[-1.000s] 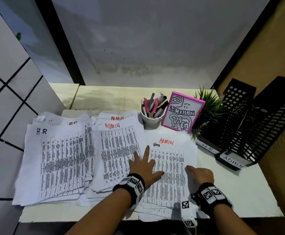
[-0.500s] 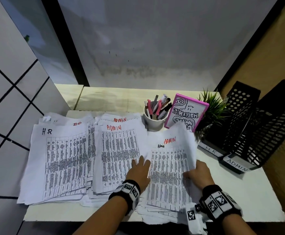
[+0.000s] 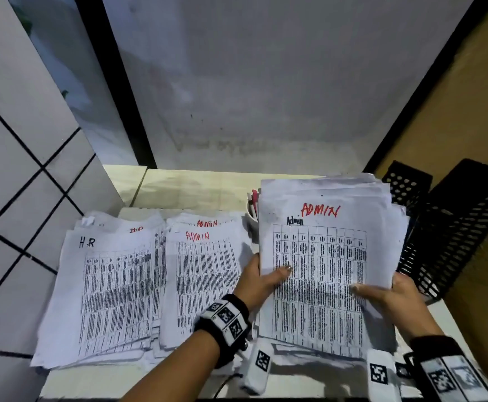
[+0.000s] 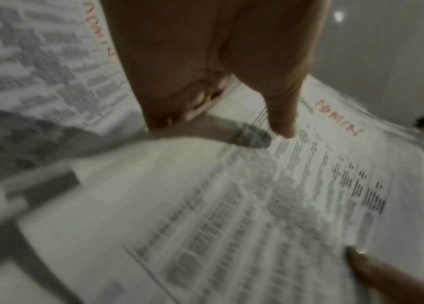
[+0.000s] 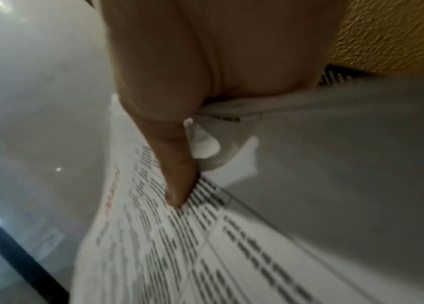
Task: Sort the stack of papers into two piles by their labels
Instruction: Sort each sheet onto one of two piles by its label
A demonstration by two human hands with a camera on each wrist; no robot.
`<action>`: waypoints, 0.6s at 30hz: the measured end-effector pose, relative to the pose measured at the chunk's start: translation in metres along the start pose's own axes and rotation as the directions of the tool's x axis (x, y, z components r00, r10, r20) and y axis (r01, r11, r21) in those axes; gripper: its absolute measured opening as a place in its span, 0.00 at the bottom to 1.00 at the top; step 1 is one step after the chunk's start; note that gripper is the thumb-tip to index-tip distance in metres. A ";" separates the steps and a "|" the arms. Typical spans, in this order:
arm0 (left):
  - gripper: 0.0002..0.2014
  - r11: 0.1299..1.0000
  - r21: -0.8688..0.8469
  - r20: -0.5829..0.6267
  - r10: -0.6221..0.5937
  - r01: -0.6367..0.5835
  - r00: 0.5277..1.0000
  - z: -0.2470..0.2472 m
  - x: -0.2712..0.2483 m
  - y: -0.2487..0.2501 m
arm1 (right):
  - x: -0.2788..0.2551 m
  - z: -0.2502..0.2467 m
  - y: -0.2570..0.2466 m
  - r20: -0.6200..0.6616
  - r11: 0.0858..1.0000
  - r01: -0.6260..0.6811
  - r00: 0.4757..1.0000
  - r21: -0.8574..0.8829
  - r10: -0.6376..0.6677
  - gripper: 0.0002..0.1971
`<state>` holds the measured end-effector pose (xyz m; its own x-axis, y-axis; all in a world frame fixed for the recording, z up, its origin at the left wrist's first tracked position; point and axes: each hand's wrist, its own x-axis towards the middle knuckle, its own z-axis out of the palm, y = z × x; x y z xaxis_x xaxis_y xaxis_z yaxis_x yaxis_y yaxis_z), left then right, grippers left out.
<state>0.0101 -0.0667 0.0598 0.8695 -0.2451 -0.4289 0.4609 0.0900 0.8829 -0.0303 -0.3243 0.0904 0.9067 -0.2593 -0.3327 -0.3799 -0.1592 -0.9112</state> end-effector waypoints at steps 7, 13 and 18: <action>0.25 0.968 -0.022 -0.157 0.244 -0.251 0.957 0.013 0.004 0.026 | 0.002 0.029 -0.009 -0.135 0.958 0.264 0.959 0.115 -0.248 0.17; 0.12 0.991 0.014 -0.216 0.136 -0.136 0.967 0.009 0.011 0.016 | 0.009 0.053 0.018 -0.141 0.972 0.224 0.967 0.071 -0.212 0.24; 0.14 0.989 0.099 -0.209 0.132 -0.114 0.969 0.001 0.011 0.035 | 0.018 0.050 0.029 -0.080 0.991 0.101 0.992 0.091 -0.094 0.17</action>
<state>0.0361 -0.0671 0.0861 0.9406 -0.0234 -0.3386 0.3391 0.0215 0.9405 -0.0154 -0.2858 0.0459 0.9209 -0.3183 -0.2252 -0.2680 -0.0974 -0.9585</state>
